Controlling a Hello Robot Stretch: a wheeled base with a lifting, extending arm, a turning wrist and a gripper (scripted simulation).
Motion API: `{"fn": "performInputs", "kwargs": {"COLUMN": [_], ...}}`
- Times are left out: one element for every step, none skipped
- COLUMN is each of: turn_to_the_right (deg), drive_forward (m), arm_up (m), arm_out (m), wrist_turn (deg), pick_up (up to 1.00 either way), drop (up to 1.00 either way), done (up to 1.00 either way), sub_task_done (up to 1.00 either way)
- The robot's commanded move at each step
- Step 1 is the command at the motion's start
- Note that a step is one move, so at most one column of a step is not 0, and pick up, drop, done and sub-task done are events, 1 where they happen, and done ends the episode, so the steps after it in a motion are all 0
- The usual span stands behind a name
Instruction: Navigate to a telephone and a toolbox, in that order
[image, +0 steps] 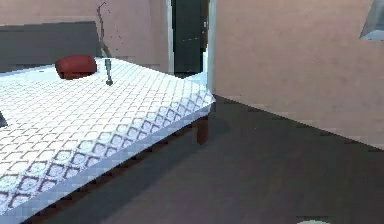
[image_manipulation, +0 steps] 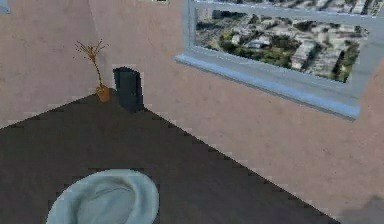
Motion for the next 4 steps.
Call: {"fn": "performInputs", "kwargs": {"turn_to_the_right": [0.0, 0.0, 33.0, 0.0], "drive_forward": [0.2, 0.55, 0.0, 0.15], "arm_up": [0.0, 0.0, 0.0, 0.0], "arm_out": [0.0, 0.0, 0.0, 0.0], "wrist_turn": [0.0, 0.0, 0.0, 0.0], "pick_up": [0.0, 0.0, 0.0, 0.0], "drop": [0.0, 0.0, 0.0, 0.0], "done": [0.0, 0.0, 0.0, 0.0], "sub_task_done": [0.0, 0.0, 0.0, 0.0]}}
